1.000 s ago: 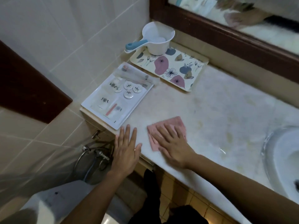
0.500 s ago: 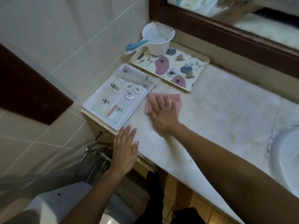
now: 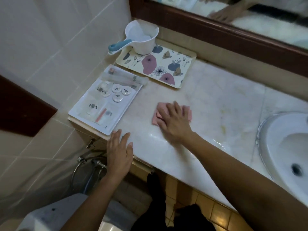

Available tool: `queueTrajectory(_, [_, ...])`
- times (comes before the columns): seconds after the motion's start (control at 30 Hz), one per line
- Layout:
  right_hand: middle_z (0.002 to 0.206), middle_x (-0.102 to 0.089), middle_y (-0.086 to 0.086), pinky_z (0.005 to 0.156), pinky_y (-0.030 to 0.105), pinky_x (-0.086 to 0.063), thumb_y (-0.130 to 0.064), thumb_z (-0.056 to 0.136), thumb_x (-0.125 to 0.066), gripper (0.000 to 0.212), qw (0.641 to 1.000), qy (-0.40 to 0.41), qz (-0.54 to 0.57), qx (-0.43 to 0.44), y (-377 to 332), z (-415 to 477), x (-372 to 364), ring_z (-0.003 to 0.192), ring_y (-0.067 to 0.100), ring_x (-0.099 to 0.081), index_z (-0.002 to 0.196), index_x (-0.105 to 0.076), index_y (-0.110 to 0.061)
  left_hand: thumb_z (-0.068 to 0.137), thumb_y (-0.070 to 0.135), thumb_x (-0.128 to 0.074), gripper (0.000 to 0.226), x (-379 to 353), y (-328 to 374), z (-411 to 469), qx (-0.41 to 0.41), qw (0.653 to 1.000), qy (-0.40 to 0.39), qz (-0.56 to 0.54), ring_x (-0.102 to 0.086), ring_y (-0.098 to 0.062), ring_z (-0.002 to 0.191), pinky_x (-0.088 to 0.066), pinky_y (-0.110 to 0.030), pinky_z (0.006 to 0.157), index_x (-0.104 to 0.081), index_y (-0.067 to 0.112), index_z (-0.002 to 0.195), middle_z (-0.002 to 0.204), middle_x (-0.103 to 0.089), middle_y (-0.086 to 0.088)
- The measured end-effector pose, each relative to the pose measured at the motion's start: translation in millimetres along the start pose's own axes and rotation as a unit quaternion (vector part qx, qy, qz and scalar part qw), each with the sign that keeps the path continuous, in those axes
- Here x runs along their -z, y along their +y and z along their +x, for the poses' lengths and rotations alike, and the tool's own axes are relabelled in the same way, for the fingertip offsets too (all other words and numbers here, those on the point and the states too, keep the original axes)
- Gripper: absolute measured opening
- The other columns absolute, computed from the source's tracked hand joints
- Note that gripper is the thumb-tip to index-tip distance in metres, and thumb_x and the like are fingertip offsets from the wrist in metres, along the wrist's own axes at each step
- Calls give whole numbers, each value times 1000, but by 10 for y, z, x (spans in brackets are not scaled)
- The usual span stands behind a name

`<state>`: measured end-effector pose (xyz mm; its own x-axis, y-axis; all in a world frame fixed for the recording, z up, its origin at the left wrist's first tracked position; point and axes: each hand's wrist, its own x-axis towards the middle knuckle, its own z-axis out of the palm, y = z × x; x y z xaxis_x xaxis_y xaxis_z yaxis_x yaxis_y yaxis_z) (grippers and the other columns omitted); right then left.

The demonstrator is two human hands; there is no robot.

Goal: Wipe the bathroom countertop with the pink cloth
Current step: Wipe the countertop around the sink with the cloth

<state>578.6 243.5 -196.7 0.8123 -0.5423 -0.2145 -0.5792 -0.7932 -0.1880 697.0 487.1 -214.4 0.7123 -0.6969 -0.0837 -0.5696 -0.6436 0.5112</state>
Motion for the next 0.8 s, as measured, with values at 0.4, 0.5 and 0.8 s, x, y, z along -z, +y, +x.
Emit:
queueTrajectory(0.4, [175, -6, -3, 127, 58, 6, -45, 107, -32, 59, 998, 16, 30, 60, 159, -1639, -504, 162, 23, -1, 164, -21, -35, 96, 32, -40, 56, -79, 328, 51, -93, 989, -31, 109, -30, -39, 152, -27, -59, 120, -53, 14, 147, 162, -40, -16])
queueTrajectory(0.5, [174, -9, -4, 127, 56, 4, -44, 104, -30, 61, 998, 33, 43, -20, 498, -1261, -381, 161, 26, -6, 164, -24, -34, 98, 38, -36, 61, -151, 539, 116, -122, 985, -64, 105, -21, -36, 156, -23, -58, 124, -44, 17, 155, 168, -30, -13])
queueTrajectory(0.8, [175, -4, -3, 125, 58, 11, -58, 107, -16, 61, 995, -32, 62, 74, 464, -1103, -233, 161, 23, 4, 164, -13, -39, 105, 38, -44, 62, -215, 1081, 940, -104, 985, -83, 112, -10, -36, 159, -13, -54, 127, -27, 20, 162, 172, -17, -13])
